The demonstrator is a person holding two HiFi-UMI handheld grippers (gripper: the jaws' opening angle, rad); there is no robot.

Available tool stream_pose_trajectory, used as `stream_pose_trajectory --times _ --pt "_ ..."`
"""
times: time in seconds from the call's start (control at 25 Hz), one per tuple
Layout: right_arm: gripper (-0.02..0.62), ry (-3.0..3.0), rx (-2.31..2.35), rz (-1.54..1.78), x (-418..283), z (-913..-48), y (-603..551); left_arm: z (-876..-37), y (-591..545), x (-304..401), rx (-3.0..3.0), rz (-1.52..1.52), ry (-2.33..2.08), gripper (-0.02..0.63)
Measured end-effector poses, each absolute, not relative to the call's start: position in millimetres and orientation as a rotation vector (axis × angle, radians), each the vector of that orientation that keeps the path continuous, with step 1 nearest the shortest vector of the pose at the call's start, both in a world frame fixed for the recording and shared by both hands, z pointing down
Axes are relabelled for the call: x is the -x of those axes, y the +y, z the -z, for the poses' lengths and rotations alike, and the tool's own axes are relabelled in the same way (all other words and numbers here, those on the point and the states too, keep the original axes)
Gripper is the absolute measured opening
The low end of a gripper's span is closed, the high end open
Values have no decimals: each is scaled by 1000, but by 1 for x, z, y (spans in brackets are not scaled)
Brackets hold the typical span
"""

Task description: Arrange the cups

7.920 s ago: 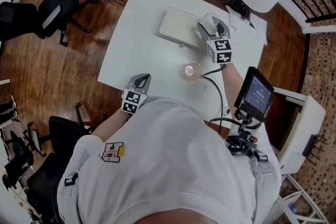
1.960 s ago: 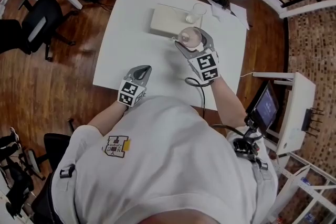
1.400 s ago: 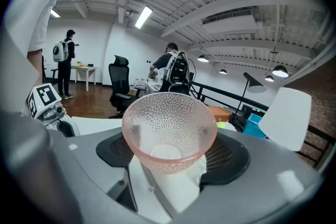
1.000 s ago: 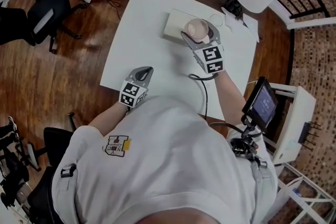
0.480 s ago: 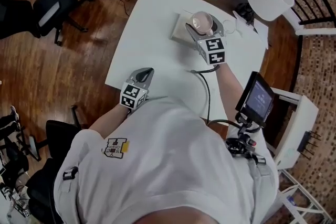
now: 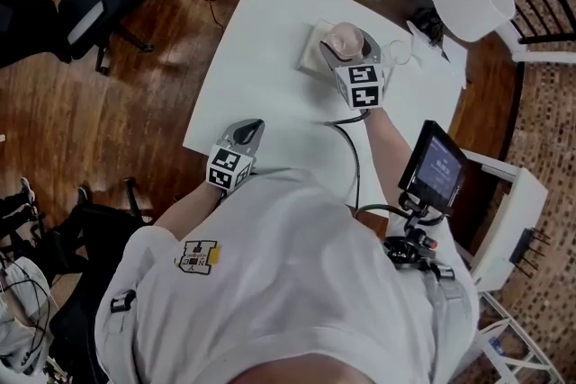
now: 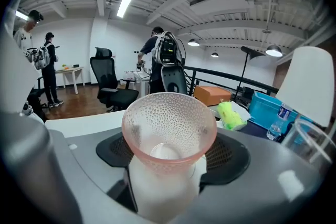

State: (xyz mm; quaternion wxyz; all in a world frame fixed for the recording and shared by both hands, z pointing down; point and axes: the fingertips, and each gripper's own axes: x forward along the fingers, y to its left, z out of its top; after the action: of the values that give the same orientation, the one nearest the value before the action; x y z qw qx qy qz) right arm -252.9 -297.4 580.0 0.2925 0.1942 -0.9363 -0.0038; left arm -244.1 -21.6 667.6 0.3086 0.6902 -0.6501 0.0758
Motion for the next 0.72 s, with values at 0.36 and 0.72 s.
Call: stream_pose_trajectory --times 0.36,0.72 --pt "376 -2516 -603 -96 251 -587 -304 -665 -22 242 -1832 -208 -1708 0" --pt "379 -2547 -624 -102 251 -588 -305 -665 -20 241 -1832 -215 -1705 0"
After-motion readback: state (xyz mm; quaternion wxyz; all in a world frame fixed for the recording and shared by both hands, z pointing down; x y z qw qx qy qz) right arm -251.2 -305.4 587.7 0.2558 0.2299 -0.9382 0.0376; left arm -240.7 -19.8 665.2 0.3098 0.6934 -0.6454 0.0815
